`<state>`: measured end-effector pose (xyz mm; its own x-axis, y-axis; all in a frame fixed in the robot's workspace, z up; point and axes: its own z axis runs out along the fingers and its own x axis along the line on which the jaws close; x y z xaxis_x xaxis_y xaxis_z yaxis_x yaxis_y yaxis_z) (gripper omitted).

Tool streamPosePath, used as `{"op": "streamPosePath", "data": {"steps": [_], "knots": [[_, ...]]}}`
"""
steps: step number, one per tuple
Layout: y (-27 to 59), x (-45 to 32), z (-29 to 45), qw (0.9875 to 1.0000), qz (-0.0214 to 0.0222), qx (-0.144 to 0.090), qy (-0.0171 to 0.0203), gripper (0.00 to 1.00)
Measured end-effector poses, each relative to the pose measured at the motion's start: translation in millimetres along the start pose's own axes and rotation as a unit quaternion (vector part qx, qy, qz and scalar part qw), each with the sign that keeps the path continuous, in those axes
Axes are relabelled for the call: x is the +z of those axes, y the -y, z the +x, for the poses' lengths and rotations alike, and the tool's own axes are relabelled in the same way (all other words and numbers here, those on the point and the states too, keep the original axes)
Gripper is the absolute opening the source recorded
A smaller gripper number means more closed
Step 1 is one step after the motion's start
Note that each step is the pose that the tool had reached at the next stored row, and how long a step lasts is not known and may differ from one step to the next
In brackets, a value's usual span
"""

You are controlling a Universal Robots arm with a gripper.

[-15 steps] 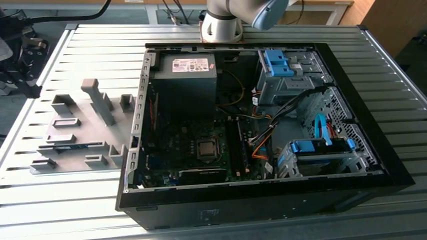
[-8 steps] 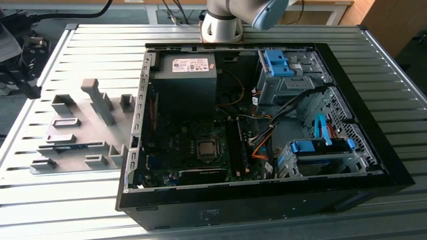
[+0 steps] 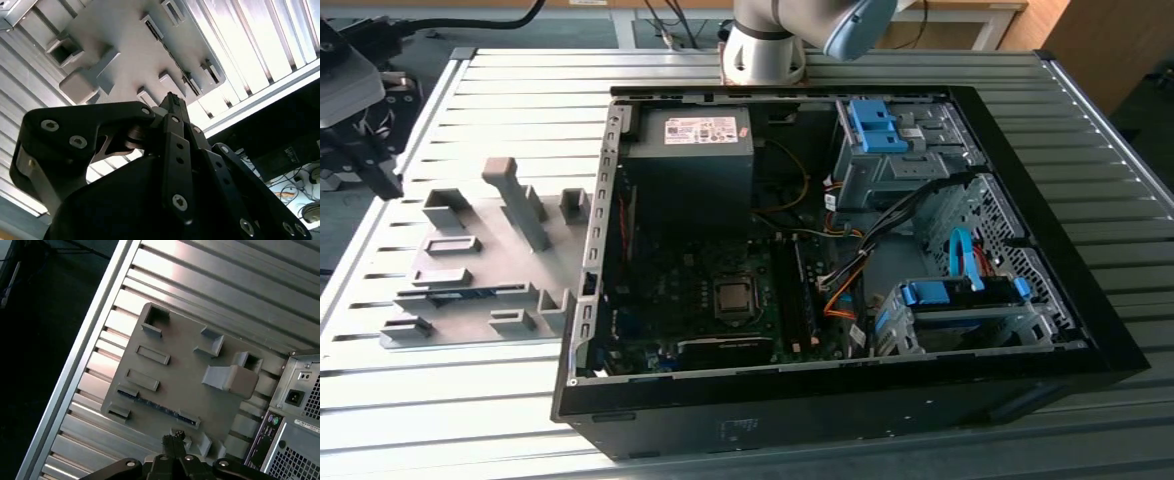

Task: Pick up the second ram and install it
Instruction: 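Pick up the second ram and move it above second insertion slot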

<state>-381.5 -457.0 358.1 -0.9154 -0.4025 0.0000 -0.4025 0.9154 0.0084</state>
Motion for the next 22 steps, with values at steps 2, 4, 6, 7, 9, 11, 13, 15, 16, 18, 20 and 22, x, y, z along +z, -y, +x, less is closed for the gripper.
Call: {"op": "streamPosePath", "data": {"steps": [2,4,6,7,9,11,13,15,16,18,20,22], "knots": [[0.0,0.4,0.0,0.9998,0.0000,-0.018,-0.0002,0.10],[0.0,0.8,0.0,0.9994,0.0000,-0.036,-0.0004,0.10],[0.0,1.5,0.0,0.9974,0.0000,-0.072,-0.0007,0.10],[0.0,1.7,0.0,0.9967,0.0000,-0.081,-0.0007,0.10],[0.0,2.0,0.0,0.9951,0.0000,-0.099,-0.0008,0.10],[0.0,2.4,0.0,0.9931,0.0000,-0.118,-0.0010,0.10],[0.0,2.7,0.0,0.9907,0.0000,-0.136,-0.0012,0.10],[0.0,3.0,0.0,0.9881,0.0000,-0.154,-0.0013,0.10],[0.0,3.1,0.0,0.9867,0.0000,-0.163,-0.0014,0.10],[0.0,3.4,0.0,0.9835,0.0000,-0.181,-0.0015,0.10],[0.0,3.6,0.0,0.9801,0.0000,-0.199,-0.0017,0.10],[0.1,3.9,0.0,0.9763,0.0000,-0.216,-0.0018,0.10]]}}
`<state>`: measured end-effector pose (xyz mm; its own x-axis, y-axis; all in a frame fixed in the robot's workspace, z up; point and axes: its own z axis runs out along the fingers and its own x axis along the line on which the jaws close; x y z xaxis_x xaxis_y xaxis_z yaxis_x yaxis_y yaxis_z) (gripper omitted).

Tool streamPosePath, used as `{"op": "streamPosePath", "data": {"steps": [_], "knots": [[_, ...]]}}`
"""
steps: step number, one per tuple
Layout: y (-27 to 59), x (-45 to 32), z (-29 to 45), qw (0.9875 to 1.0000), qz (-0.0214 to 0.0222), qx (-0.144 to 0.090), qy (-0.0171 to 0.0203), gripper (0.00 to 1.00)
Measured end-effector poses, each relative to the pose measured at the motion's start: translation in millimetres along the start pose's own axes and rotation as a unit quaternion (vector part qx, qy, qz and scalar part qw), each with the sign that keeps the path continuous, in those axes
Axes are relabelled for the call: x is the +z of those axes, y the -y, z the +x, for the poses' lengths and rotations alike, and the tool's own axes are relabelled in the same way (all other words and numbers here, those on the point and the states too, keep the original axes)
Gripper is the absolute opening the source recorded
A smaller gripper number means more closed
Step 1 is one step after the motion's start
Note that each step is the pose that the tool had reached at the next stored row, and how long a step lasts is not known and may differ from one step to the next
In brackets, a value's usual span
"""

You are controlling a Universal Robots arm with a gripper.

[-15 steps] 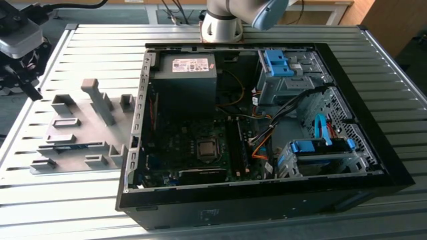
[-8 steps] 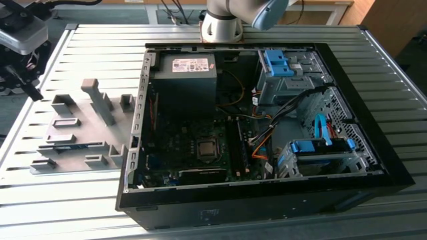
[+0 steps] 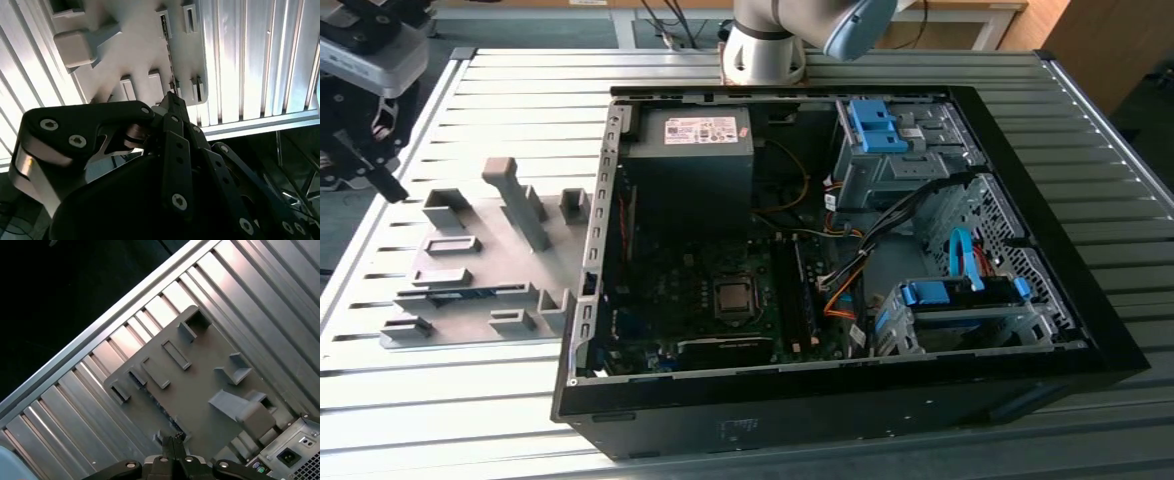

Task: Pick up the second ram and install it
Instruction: 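Pick up the second ram and move it above second insertion slot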

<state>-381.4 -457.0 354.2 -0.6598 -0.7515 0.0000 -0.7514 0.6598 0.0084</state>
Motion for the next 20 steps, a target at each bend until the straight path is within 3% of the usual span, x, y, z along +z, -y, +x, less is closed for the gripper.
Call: {"op": "streamPosePath", "data": {"steps": [3,7,16,20], "knots": [[0.0,0.5,0.0,0.9996,0.0000,-0.028,-0.0002,0.10],[0.0,1.3,0.0,0.9980,0.0000,-0.063,-0.0005,0.10],[0.0,2.6,0.0,0.9907,0.0000,-0.136,-0.0012,0.10],[0.0,2.6,0.0,0.9905,0.0000,-0.137,-0.0012,0.10]]}}
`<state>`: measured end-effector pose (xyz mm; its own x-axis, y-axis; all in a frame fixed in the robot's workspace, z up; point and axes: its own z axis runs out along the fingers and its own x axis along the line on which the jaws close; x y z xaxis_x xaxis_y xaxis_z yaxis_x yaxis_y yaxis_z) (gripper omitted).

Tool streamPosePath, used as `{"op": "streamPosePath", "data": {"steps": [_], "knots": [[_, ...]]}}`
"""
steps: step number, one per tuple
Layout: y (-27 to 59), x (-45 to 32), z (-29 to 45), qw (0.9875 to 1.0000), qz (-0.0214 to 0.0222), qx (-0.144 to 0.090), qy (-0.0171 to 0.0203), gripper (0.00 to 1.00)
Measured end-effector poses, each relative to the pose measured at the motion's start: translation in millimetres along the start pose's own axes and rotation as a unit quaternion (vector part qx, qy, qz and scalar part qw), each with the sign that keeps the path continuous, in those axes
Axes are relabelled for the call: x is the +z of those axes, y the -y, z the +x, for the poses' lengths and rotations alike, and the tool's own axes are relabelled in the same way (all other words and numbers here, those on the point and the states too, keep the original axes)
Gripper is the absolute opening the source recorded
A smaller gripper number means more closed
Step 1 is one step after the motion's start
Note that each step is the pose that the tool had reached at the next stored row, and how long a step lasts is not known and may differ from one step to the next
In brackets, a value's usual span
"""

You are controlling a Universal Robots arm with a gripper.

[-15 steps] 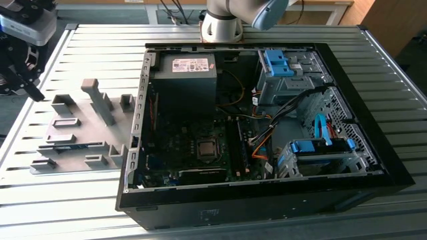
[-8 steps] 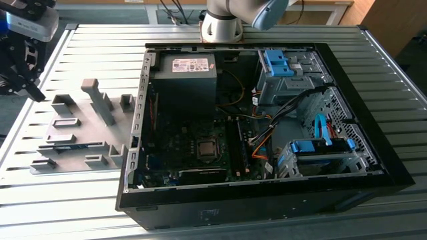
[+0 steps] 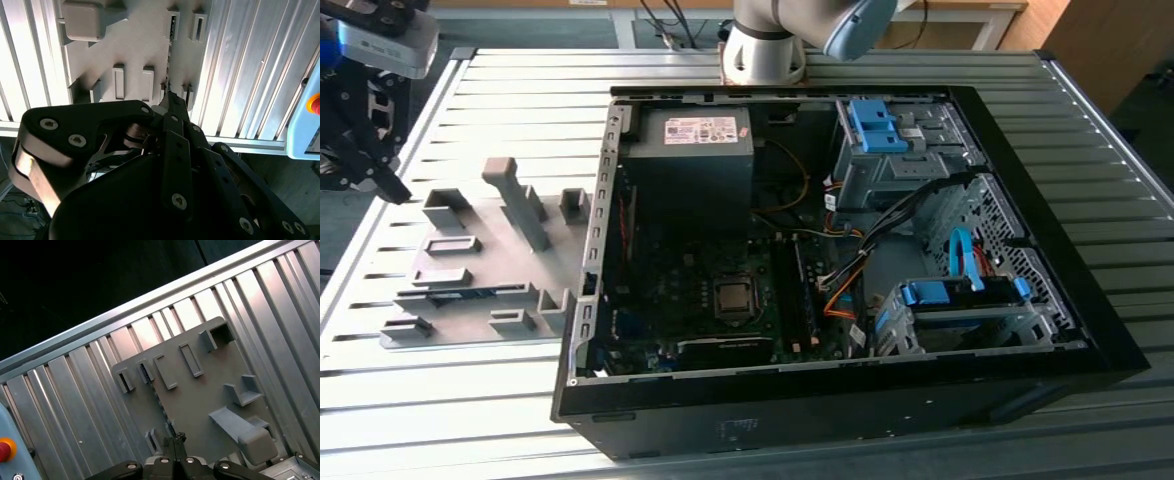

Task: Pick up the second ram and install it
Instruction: 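Pick up the second ram and move it above second insertion slot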

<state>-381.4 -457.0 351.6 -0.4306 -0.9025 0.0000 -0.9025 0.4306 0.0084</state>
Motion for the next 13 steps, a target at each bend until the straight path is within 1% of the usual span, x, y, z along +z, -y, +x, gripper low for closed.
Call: {"op": "streamPosePath", "data": {"steps": [8,9,11,13], "knots": [[0.0,0.0,0.0,1.0000,0.0000,-0.003,0.0000,0.10],[0.0,0.0,0.0,1.0000,0.0000,-0.006,0.0000,0.10],[0.0,0.1,0.0,0.9998,0.0000,-0.021,-0.0002,0.10],[0.0,0.3,0.0,0.9992,0.0000,-0.040,-0.0003,0.10]]}}
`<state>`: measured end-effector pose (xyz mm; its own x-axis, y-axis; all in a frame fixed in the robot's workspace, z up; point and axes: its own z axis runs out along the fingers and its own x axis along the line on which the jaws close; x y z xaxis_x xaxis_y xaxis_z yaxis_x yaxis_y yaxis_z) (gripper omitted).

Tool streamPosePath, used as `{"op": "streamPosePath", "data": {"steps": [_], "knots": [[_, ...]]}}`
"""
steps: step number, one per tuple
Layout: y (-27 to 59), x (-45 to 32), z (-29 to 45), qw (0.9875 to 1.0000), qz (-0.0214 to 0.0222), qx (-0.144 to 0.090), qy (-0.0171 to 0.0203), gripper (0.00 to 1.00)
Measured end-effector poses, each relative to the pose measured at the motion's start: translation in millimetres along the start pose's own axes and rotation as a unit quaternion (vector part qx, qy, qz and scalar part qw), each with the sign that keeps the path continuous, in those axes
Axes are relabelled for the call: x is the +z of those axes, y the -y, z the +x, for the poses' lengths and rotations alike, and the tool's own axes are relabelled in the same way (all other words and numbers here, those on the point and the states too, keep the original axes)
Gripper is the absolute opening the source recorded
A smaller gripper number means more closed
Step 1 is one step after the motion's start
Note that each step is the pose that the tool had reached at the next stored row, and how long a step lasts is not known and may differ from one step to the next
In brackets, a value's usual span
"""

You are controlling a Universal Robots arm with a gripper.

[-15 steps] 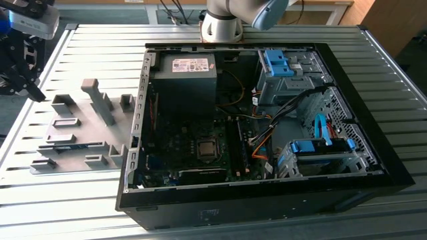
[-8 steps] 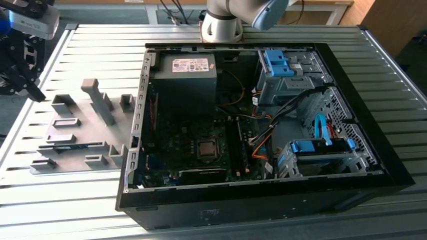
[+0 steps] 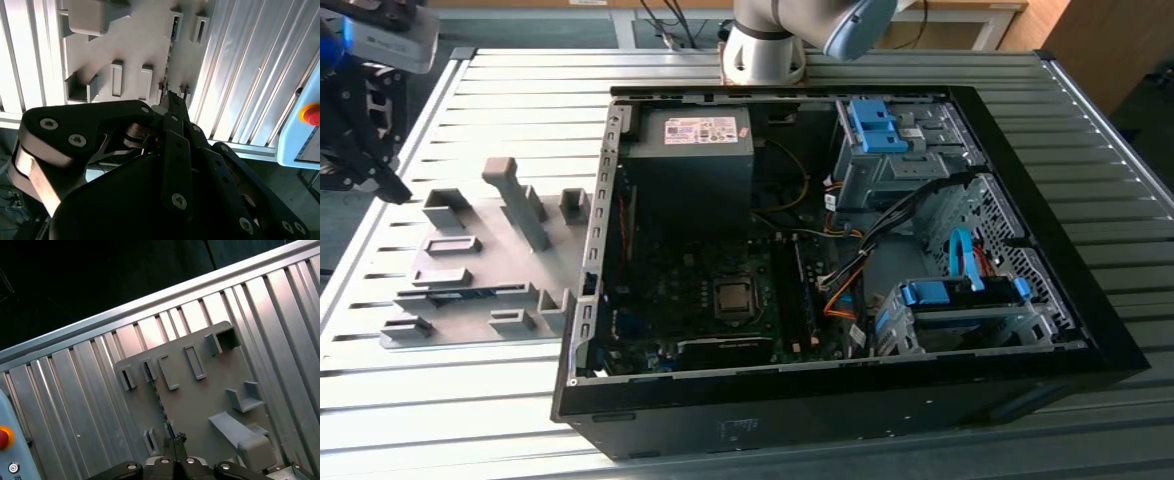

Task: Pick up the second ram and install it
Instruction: 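Pick up the second ram and move it above second insertion slot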

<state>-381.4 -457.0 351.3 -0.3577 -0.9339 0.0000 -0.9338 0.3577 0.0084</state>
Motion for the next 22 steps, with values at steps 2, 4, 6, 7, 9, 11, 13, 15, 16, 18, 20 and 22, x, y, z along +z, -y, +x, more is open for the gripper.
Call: {"op": "streamPosePath", "data": {"steps": [2,4,6,7,9,11,13,15,16,18,20,22], "knots": [[0.0,0.2,0.0,0.9998,0.0000,-0.018,-0.0001,0.10],[0.0,0.4,0.0,0.9994,0.0000,-0.036,-0.0003,0.10],[0.0,0.7,0.0,0.9985,0.0000,-0.054,-0.0005,0.10],[0.0,0.8,0.0,0.9980,0.0000,-0.063,-0.0005,0.10],[0.0,1.0,0.0,0.9967,0.0000,-0.081,-0.0007,0.10],[0.0,1.3,0.0,0.9950,0.0000,-0.100,-0.0009,0.10],[0.0,1.6,0.0,0.9930,0.0000,-0.118,-0.0010,0.10],[0.0,2.0,0.0,0.9908,0.0000,-0.136,-0.0011,0.10],[0.0,2.1,0.0,0.9895,0.0000,-0.145,-0.0012,0.10],[0.0,2.5,0.0,0.9866,0.0000,-0.163,-0.0014,0.10],[0.0,2.9,0.0,0.9835,0.0000,-0.181,-0.0015,0.10],[0.0,3.3,0.0,0.9801,0.0000,-0.198,-0.0017,0.10]]}}
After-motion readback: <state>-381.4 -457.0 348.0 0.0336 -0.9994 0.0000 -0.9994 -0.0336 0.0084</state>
